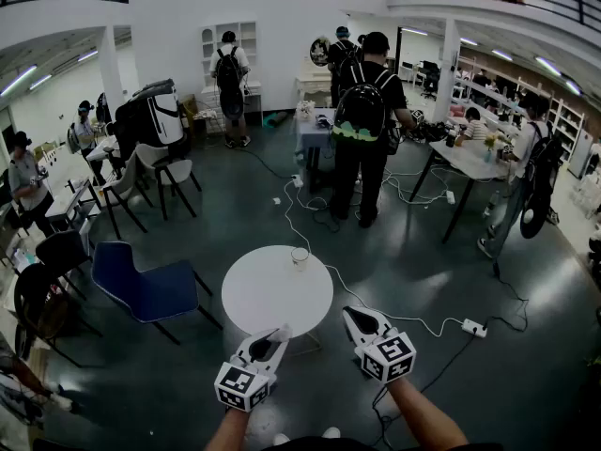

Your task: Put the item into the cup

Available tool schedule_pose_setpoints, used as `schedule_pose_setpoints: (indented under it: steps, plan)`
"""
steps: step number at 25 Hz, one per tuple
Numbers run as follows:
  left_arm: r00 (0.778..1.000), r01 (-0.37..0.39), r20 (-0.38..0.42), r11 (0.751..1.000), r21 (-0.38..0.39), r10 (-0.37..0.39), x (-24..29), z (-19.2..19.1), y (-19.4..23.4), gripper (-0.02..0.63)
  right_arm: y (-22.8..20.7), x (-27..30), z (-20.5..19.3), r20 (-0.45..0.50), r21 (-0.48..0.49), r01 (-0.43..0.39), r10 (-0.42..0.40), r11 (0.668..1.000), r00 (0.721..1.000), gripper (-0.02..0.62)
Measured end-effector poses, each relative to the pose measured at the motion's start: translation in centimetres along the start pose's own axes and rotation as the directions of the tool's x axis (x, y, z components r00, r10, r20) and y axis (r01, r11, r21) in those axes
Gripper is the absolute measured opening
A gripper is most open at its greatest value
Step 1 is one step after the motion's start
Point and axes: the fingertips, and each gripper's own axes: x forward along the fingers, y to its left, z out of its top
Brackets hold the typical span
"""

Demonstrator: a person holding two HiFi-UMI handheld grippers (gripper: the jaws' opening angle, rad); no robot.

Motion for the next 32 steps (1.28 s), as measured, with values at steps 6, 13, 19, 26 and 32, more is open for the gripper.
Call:
schedule_pose_setpoints:
  steps: [6,13,19,26,32]
  plan:
    - [1.0,-0.001,-0.002,1.0,-0.004,0.001,-0.1,1.0,0.8,0.081,0.1,0.6,0.9,-0.002,0.007,0.004,-0.004,1.0,1.0,0.017]
    - [1.0,-0.004,-0.014,1.0,-0.01,0.004,0.8,0.9,-0.3,0.081,-1.0,-0.2,1.0,0.008,0.019,-0.003,0.003,1.0,1.0,0.017]
    - [1.0,-0.01,-0.023,1.0,-0.014,0.009,2.4,0.1,-1.4,0.081,-2.9,-0.9,0.0,-0.001,0.027,-0.005,0.005,1.0,1.0,0.017]
    - [0.999,-0.027,-0.03,0.999,-0.025,0.026,3.8,-0.1,-2.6,0.081,-4.6,-1.7,0.1,0.004,0.032,-0.018,0.018,0.999,1.0,0.017]
    - [0.998,-0.055,-0.031,0.998,-0.033,0.054,4.9,-1.2,-4.2,0.081,-6.6,-2.7,-0.9,-0.002,0.022,-0.036,0.036,0.999,0.999,0.017]
